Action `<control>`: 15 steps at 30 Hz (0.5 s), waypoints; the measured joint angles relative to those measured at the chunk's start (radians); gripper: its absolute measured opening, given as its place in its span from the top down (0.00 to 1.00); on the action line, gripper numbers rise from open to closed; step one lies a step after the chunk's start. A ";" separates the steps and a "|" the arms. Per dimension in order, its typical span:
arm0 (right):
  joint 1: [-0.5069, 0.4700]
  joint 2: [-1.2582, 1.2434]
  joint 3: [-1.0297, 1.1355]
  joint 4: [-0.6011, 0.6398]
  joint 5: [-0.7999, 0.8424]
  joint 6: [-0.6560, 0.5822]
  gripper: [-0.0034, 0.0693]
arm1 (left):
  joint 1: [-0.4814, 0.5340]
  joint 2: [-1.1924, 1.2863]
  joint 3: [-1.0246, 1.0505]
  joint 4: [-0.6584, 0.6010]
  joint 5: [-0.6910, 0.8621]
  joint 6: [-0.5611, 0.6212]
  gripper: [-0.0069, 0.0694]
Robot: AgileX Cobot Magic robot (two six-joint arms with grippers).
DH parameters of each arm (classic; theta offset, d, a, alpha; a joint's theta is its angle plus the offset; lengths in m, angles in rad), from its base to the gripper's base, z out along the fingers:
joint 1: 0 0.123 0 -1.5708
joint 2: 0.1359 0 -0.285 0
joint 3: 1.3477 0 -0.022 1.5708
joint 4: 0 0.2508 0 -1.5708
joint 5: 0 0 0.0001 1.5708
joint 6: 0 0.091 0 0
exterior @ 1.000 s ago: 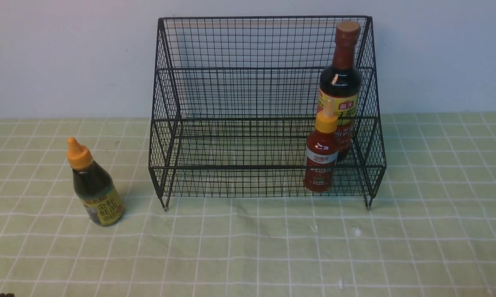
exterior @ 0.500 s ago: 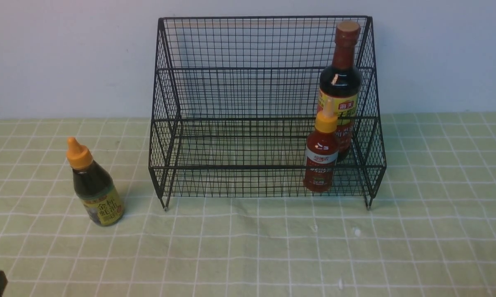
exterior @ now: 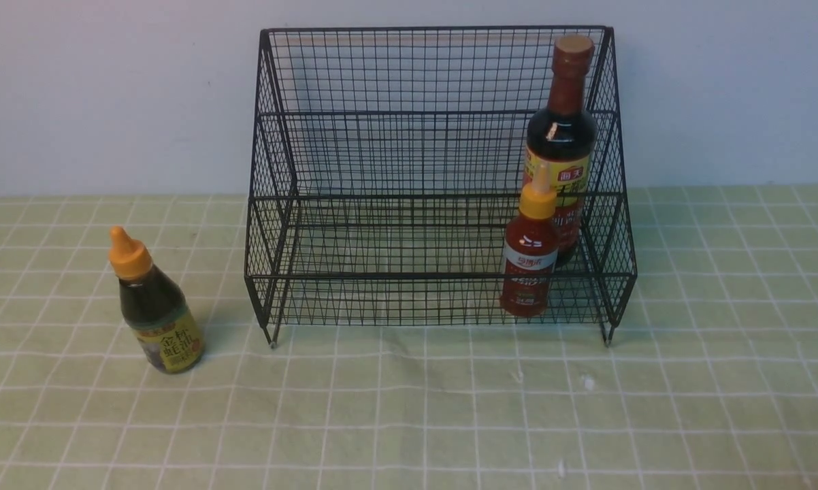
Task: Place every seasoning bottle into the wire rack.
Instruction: Use the left arm to grab the condiment bottle closest to it
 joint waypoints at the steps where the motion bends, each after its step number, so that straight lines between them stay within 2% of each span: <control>1: 0.000 0.000 0.000 0.000 0.000 0.000 0.97 | 0.000 0.024 -0.049 -0.006 0.066 -0.001 0.92; 3: 0.000 0.000 0.000 0.000 0.000 0.000 0.97 | 0.000 0.088 -0.134 -0.012 0.213 -0.003 0.92; 6: 0.000 0.000 0.000 0.000 0.000 0.001 0.97 | 0.000 0.240 -0.296 -0.027 0.518 -0.003 0.92; 7: 0.000 0.000 0.000 0.000 0.000 0.001 0.97 | 0.000 0.265 -0.320 -0.027 0.565 -0.003 0.92; 8: 0.000 0.000 0.000 0.000 0.000 0.001 0.97 | 0.000 0.372 -0.418 -0.049 0.761 0.000 0.92; 11: 0.000 0.000 0.000 0.000 0.000 0.001 0.97 | 0.000 0.622 -0.610 -0.113 1.169 0.046 0.92; 15: 0.000 0.000 0.000 0.001 0.000 0.001 0.97 | 0.000 0.829 -0.770 -0.165 1.380 0.131 0.92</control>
